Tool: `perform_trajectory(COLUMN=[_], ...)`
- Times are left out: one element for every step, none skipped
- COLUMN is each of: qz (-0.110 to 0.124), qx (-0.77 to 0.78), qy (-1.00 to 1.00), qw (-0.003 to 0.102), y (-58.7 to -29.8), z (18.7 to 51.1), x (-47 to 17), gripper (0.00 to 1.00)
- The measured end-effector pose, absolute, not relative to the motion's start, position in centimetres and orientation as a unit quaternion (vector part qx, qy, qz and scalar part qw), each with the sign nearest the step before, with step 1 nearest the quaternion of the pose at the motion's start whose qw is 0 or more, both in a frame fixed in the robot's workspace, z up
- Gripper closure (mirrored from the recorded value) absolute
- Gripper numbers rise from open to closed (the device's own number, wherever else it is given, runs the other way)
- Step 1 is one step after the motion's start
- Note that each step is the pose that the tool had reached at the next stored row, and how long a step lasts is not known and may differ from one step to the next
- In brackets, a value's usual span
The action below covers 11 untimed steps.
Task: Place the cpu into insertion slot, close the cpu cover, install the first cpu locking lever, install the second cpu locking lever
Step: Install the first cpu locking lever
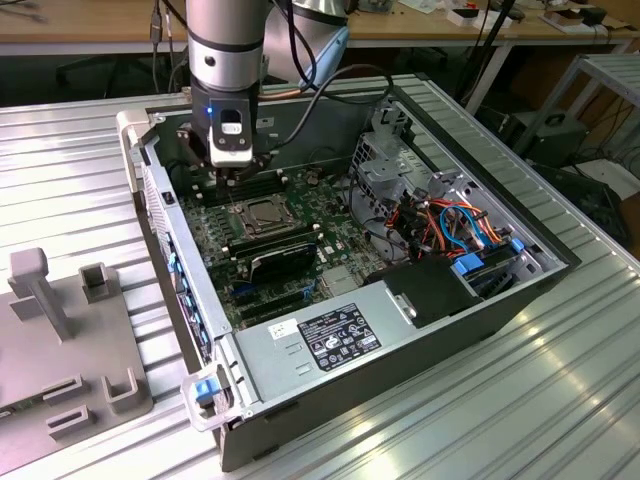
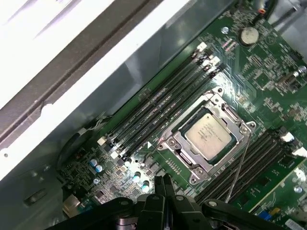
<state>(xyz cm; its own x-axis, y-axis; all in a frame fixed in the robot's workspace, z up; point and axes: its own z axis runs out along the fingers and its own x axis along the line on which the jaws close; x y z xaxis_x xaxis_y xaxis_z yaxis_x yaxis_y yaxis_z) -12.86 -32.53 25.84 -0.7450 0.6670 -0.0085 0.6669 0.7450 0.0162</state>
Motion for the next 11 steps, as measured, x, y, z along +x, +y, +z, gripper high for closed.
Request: perform_trajectory(qz=[0.006, 0.006, 0.006, 0.006, 0.006, 0.006, 0.006, 0.006, 0.006, 0.006, 0.006], qx=[0.348, 0.343, 0.339, 0.337, 0.335, 0.331, 0.328, 0.327, 0.327, 0.325, 0.324], qy=[0.938, 0.939, 0.941, 0.942, 0.942, 0.944, 0.945, 0.945, 0.945, 0.946, 0.946], qw=[0.007, 0.007, 0.007, 0.007, 0.007, 0.007, 0.006, 0.006, 0.006, 0.006, 0.006], y=[-32.53, -32.53, -32.53, -32.53, -32.53, -32.47, -32.32, -32.18, -32.03, -31.77, -31.59], z=[25.81, 25.80, 25.79, 25.79, 25.77, 25.74, 25.69, 25.65, 25.61, 25.56, 25.52], x=[-12.86, -12.88, -13.01, -13.11, -13.21, -13.34, -13.36, -13.35, -13.35, -13.36, -13.35], gripper=[0.89, 0.89, 0.89, 0.89, 0.89, 0.89, 0.89, 0.89, 0.89, 0.89, 0.89])
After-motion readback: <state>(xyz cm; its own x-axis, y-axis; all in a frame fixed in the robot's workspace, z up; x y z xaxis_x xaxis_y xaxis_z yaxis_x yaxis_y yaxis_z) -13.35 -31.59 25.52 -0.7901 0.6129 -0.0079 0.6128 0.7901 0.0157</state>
